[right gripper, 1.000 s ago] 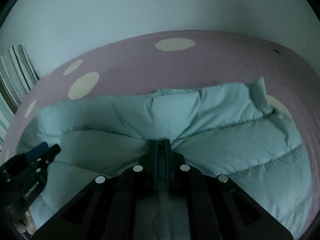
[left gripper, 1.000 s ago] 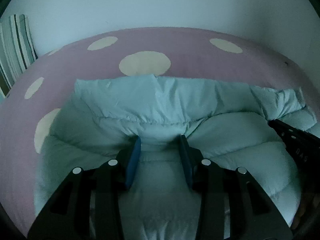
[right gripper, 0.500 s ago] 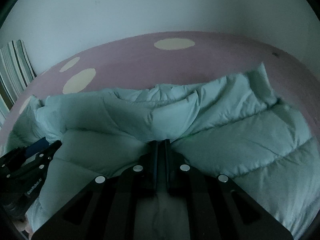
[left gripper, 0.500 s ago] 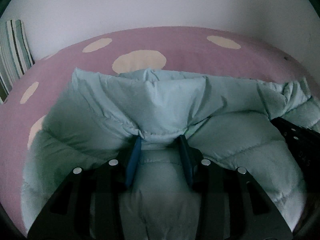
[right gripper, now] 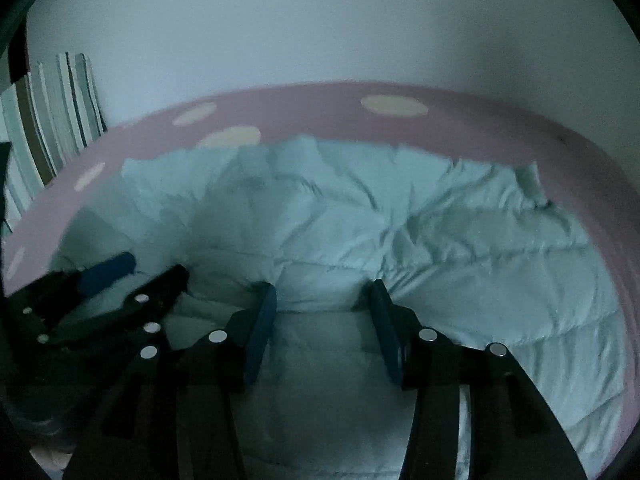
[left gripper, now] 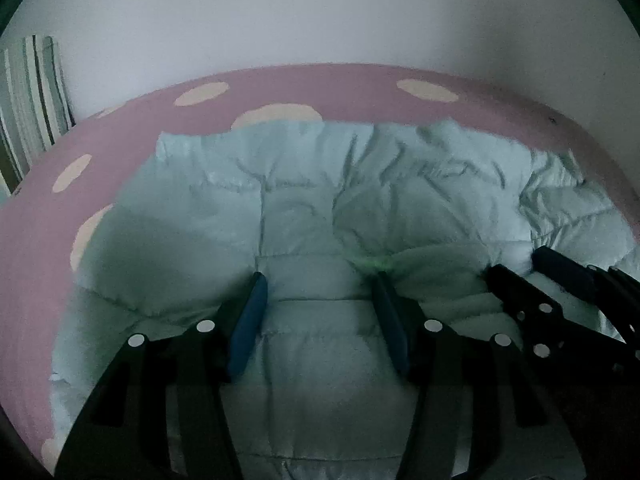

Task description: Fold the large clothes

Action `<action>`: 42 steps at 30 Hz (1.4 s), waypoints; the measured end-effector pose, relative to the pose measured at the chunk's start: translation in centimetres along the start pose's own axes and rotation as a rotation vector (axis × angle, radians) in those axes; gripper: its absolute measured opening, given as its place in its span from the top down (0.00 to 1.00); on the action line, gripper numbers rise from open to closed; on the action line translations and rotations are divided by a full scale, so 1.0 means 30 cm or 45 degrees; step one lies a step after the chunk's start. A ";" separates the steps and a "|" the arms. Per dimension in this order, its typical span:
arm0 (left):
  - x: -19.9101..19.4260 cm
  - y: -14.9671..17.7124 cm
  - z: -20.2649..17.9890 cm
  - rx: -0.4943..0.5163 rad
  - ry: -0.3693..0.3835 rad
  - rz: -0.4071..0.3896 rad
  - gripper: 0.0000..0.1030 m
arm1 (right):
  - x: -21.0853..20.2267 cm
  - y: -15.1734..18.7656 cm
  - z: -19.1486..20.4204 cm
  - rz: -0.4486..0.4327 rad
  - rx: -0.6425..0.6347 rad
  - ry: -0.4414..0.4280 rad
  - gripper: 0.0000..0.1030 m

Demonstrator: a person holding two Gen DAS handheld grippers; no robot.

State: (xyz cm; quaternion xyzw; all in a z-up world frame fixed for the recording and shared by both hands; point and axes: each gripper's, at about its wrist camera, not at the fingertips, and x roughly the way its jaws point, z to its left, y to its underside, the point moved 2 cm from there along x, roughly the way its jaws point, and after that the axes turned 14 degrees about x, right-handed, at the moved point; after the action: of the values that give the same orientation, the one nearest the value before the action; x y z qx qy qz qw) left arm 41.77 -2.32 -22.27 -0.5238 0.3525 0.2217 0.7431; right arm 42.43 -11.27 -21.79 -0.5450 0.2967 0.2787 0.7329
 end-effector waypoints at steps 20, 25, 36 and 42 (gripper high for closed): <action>-0.090 0.050 0.259 -0.215 -0.109 0.037 0.48 | -0.112 -0.087 -0.250 -0.085 0.157 0.153 0.51; 0.011 0.081 0.225 -0.136 -0.089 0.110 0.48 | -0.014 -0.044 -0.265 -0.008 0.107 0.177 0.50; -0.219 0.179 0.431 -0.398 -0.055 -0.024 0.26 | -0.270 -0.058 -0.374 -0.120 0.216 0.122 0.29; -0.153 0.270 0.477 -0.480 0.108 0.112 0.20 | -0.254 -0.006 -0.507 -0.020 0.286 0.175 0.29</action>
State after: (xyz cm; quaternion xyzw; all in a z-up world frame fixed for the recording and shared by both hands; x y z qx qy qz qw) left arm 37.28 14.10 -20.96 -0.6466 0.3583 0.2938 0.6060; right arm 35.47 -26.65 -19.54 -0.4796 0.3714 0.2000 0.7694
